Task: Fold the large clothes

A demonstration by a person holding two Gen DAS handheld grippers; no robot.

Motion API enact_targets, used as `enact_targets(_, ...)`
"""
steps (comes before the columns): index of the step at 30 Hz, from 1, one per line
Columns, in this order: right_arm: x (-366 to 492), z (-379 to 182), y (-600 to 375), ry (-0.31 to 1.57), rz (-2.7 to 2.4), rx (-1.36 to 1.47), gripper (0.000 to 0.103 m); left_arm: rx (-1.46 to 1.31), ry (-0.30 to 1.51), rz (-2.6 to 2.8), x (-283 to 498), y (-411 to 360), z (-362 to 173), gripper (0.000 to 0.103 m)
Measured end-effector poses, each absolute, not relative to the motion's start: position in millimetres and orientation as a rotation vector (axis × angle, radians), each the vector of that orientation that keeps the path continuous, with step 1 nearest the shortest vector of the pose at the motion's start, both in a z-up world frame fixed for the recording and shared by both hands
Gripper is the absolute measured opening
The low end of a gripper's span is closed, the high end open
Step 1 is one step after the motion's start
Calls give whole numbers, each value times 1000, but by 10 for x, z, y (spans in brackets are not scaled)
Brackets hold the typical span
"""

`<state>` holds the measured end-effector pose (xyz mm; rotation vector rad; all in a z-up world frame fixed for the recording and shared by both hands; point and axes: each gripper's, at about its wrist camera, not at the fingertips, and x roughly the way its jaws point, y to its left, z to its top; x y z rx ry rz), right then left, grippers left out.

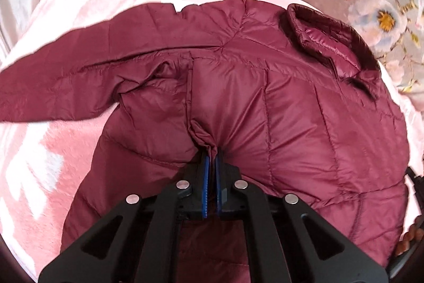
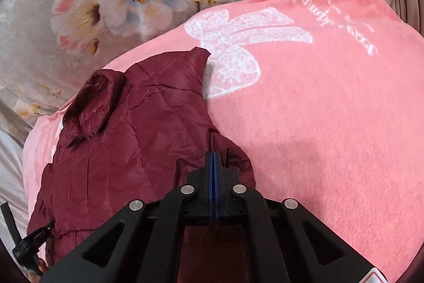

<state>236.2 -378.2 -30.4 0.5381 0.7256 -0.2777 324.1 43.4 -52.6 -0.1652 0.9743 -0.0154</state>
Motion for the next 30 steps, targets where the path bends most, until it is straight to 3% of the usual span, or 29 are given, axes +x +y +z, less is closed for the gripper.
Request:
enact_targets(8,2616,-450,-3668,832,-318,391,0,-79,918,14,3176,311,-556,4)
enact_targets(22,2605,-531,-3583,838,-388,273,0,-111,876,-3,3083,388,-553,9)
enact_targets(23,2584,-490,-3545,848,-413,256,0,-136,878,-16,3040,453,-536,11)
enact_targets(24,2530,-436,-3492,845,-429,252,13,-152,876,-22,3002,502,-518,18)
enact_targets(25,2441,-351,-3410,824,-406,272,14,-170,872,-20,2934,580,-485,34)
enact_targets(27,2325,-203,-3148,796,-298,301,14,-218,835,10,2748,781,-367,56)
enact_targets(30,2333,-88,-2659,786,-204,227,14,-294,831,-33,2664,890,-194,57)
